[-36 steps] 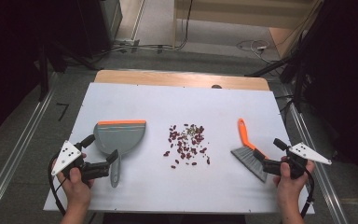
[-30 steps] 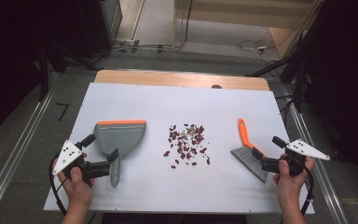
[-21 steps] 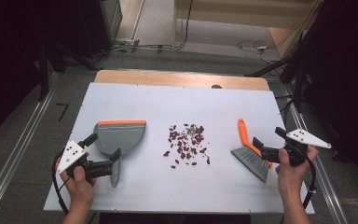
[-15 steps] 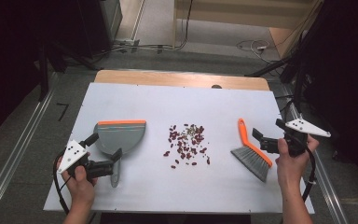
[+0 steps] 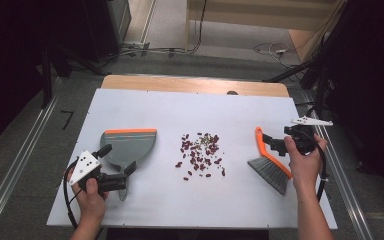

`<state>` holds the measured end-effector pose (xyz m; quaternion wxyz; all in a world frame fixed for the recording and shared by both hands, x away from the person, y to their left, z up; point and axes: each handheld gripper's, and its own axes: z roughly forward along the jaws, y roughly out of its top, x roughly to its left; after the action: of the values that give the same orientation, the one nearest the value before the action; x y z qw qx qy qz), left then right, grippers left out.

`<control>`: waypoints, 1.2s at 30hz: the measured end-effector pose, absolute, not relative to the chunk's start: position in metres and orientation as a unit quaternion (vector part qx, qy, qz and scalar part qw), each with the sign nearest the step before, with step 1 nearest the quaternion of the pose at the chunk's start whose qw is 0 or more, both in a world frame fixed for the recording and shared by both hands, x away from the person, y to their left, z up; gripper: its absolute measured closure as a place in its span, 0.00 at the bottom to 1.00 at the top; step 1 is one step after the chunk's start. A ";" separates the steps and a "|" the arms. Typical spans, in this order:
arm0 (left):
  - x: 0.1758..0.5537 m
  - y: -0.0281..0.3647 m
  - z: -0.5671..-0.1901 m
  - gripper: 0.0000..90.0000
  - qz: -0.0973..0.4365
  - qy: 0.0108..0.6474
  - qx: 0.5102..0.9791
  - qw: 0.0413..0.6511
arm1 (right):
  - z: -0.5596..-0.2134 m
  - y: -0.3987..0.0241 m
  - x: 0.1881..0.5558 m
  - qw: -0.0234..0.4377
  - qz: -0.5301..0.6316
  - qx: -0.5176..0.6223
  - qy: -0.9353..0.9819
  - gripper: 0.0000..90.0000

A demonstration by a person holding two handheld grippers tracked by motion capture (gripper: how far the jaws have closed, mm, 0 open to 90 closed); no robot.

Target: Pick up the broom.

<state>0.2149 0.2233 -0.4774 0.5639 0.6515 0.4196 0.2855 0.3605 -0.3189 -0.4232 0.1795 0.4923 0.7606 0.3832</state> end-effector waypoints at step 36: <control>0.214 0.223 -0.477 0.00 0.288 0.415 0.656 0.561 | -0.477 -0.303 0.372 0.115 0.233 0.540 0.801 0.70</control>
<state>0.2139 0.2231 -0.4768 0.5607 0.6562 0.4148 0.2880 0.3719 -0.3032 -0.4771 0.1147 0.5399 0.8006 0.2333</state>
